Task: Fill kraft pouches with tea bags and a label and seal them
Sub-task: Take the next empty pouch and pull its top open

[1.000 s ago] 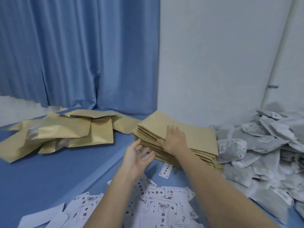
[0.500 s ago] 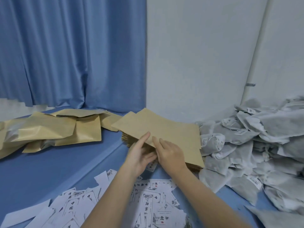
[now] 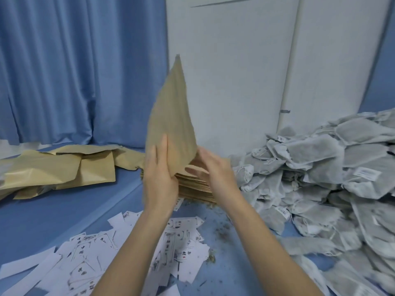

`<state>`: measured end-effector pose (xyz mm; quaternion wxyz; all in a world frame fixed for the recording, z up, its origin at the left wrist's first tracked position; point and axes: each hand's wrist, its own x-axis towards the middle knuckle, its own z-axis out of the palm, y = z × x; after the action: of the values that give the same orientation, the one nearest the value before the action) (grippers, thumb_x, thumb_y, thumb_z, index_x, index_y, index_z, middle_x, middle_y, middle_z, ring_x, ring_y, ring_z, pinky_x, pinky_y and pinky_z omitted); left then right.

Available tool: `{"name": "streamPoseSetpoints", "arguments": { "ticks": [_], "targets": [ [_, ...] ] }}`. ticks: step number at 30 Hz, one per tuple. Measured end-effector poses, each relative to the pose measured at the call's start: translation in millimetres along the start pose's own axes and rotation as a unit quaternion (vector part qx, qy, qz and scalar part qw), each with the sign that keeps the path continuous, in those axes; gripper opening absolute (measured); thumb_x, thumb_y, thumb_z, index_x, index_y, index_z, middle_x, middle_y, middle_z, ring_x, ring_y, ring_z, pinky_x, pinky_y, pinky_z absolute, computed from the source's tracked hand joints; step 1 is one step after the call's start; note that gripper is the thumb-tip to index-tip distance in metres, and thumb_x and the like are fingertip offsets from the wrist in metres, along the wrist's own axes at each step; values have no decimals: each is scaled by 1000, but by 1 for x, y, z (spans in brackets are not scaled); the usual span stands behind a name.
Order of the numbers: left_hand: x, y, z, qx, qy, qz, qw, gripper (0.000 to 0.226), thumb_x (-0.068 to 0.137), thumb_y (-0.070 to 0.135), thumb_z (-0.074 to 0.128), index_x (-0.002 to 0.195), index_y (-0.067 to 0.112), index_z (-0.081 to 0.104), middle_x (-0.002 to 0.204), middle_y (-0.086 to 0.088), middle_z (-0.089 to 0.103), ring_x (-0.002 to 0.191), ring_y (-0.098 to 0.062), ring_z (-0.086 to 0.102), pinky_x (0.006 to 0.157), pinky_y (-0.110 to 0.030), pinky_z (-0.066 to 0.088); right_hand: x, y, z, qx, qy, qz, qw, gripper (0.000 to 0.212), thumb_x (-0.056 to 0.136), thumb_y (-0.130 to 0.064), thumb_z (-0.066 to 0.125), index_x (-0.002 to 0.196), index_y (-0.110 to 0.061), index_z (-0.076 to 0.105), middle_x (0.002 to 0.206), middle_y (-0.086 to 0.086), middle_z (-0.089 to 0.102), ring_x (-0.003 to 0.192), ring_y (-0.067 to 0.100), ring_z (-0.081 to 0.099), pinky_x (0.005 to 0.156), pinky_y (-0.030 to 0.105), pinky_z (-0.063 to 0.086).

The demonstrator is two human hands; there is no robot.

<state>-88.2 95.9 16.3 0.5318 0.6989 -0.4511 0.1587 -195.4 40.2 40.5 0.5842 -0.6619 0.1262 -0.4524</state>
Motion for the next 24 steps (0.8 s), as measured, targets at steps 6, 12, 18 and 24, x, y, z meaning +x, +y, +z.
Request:
{"name": "streamPoseSetpoints", "arguments": {
  "ticks": [6,12,18,24],
  "targets": [
    [-25,-2,-10,245,-61,45,967,83,87,-9,38,151,31,5,154,-15,11,129,-35,30,104,-42,30,-13,-38,-44,175,66,78,979,43,92,-42,48,110,-6,63,101,12,72,89,21,70,67,29,58],
    [-61,-26,-2,321,-139,73,934,85,85,-6,35,150,30,-8,155,-7,8,129,-27,31,105,-36,30,-32,-14,-49,68,132,148,978,26,92,-23,55,96,0,68,74,8,73,60,15,69,48,22,52],
    [-79,-38,8,294,-279,60,912,90,86,9,49,148,32,-11,157,-7,-4,138,-26,21,109,-35,23,-40,17,-53,80,199,195,957,16,87,-2,57,71,-1,59,48,2,58,40,11,53,41,21,46],
    [-60,-16,-6,-128,-514,-131,838,121,46,45,66,151,38,5,158,13,-4,145,-10,1,117,-39,16,-48,33,-66,169,226,259,924,7,79,-2,69,83,1,65,66,8,71,55,14,68,48,22,55]
  ]
}}
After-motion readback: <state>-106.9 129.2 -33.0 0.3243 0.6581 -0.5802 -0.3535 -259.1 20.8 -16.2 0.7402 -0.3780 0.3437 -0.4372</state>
